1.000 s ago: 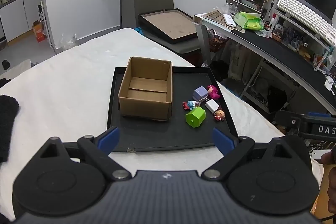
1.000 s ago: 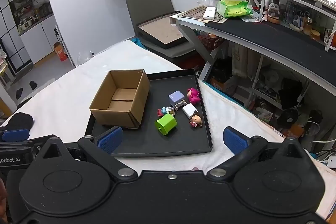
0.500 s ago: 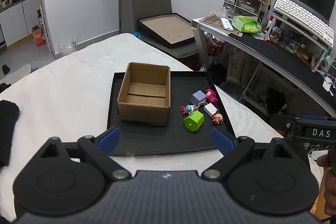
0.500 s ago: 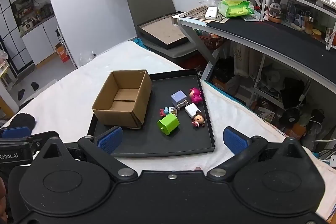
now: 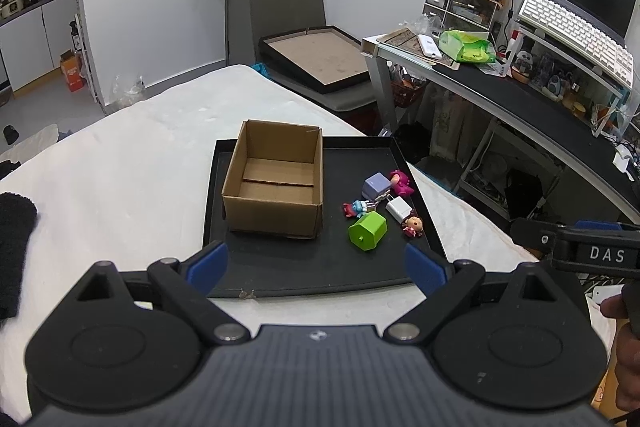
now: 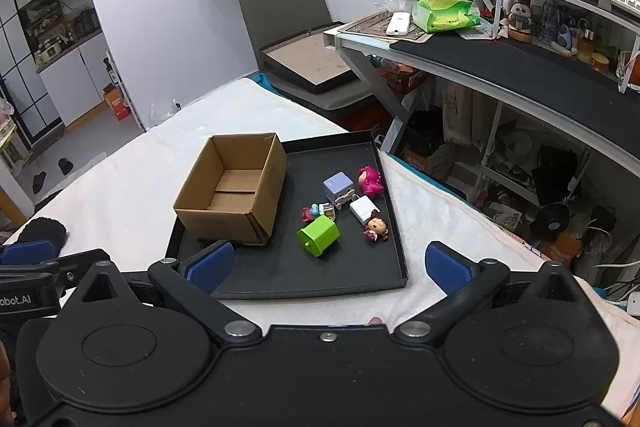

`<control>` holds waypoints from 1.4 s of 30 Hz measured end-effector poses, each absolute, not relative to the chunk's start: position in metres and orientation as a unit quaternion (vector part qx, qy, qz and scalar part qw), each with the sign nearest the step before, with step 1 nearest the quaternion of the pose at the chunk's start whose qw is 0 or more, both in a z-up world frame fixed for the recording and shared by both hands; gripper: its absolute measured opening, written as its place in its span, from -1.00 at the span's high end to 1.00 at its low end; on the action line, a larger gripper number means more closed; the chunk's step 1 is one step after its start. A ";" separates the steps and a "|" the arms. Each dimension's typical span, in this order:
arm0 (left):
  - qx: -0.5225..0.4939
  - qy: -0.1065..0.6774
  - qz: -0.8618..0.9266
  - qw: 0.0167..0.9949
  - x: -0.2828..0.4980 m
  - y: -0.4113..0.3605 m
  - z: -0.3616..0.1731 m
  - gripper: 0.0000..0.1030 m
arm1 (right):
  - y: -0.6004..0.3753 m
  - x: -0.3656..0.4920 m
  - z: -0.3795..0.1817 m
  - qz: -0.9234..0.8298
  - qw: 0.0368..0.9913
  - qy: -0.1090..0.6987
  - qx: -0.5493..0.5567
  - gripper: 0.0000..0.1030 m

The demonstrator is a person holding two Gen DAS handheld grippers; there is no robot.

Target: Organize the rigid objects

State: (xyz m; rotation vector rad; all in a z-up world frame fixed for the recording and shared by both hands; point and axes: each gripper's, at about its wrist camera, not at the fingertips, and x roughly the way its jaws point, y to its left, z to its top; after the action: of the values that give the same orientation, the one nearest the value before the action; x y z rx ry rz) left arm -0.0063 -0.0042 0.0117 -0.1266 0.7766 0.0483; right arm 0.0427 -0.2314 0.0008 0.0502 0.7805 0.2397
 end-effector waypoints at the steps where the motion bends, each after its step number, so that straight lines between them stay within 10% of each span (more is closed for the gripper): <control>1: -0.063 0.381 0.022 0.922 -0.006 -0.004 0.012 -0.83 | -0.231 0.043 0.001 0.116 0.918 0.380 0.024 -1.00; 42: -0.069 0.379 0.026 0.922 -0.008 -0.002 0.008 -0.83 | -0.231 0.043 0.000 0.115 0.916 0.384 0.007 -1.00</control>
State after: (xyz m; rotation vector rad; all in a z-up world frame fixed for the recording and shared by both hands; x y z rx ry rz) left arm -0.0075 -0.0018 0.0083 -0.1426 0.7783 0.0529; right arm 0.0434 -0.2313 -0.0004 0.0146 0.7903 0.2359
